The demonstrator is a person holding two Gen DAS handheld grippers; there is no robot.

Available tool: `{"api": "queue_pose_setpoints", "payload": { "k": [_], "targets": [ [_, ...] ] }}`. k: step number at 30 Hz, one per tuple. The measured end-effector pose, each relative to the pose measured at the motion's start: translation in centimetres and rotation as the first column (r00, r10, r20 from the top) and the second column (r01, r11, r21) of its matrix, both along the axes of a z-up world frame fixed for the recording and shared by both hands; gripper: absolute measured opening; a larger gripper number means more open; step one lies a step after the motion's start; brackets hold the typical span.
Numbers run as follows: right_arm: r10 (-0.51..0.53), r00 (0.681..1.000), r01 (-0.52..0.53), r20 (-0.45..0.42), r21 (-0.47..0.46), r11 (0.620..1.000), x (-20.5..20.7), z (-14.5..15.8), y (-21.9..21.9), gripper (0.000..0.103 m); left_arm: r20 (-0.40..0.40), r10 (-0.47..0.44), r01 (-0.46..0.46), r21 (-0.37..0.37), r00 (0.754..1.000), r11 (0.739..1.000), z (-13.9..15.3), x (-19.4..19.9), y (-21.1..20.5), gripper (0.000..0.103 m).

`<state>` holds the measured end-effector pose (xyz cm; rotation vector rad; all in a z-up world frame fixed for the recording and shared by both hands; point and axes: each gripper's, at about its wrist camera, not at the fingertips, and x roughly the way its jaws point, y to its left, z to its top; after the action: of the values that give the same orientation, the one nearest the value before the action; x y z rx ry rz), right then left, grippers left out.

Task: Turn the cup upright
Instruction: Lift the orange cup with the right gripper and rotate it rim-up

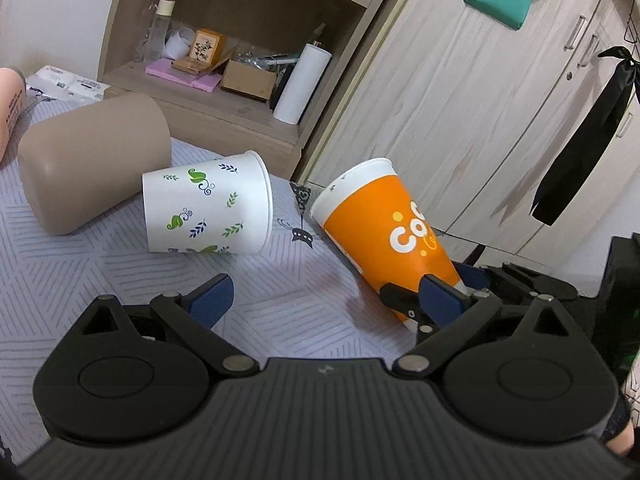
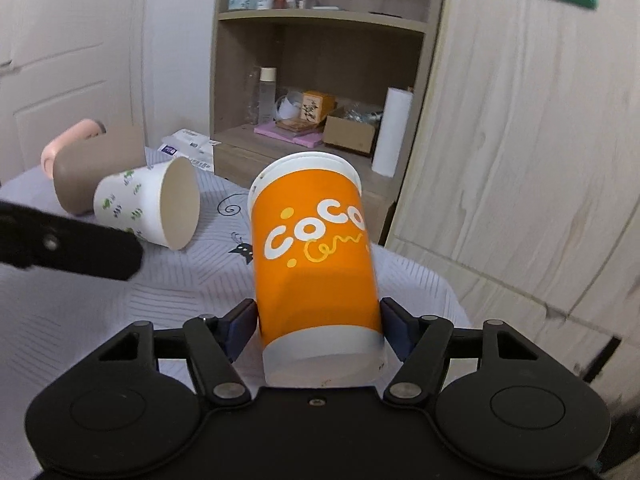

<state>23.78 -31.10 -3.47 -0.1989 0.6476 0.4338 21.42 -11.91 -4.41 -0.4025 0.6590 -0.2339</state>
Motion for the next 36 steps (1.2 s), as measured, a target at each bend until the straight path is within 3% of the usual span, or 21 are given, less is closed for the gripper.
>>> {"api": "queue_pose_setpoints", "payload": {
  "k": [7, 13, 29, 33, 36],
  "targets": [
    [-0.067, 0.990, 0.085, -0.127, 0.137, 0.987, -1.8, 0.6, -0.5, 0.072, -0.020, -0.024, 0.023, -0.037, 1.000, 0.999, 0.0, -0.5, 0.8, 0.100],
    [-0.060, 0.949, 0.155, -0.308, 0.295, 0.943, -2.7, 0.2, -0.2, 0.072, -0.031, -0.057, 0.054, -0.075, 0.998, 0.996, 0.0, -1.1, 1.6, 0.100],
    [-0.002, 0.888, 0.205, -0.460, 0.391, 0.898, -6.1, -0.3, 1.8, 0.072, -0.045, -0.138, 0.130, -0.157, 0.989, 0.979, -0.5, -3.7, 4.0, 0.100],
    [0.032, 0.882, 0.192, -0.470, 0.422, 0.886, -7.9, -0.1, 2.5, 0.072, -0.051, -0.159, 0.151, -0.126, 0.986, 0.980, -0.5, -5.2, 5.1, 0.097],
    [0.050, 0.880, 0.186, -0.473, 0.439, 0.879, -9.2, -0.1, 3.4, 0.072, -0.071, -0.193, 0.179, -0.173, 0.979, 0.969, -0.5, -6.2, 6.5, 0.097]
  ]
}}
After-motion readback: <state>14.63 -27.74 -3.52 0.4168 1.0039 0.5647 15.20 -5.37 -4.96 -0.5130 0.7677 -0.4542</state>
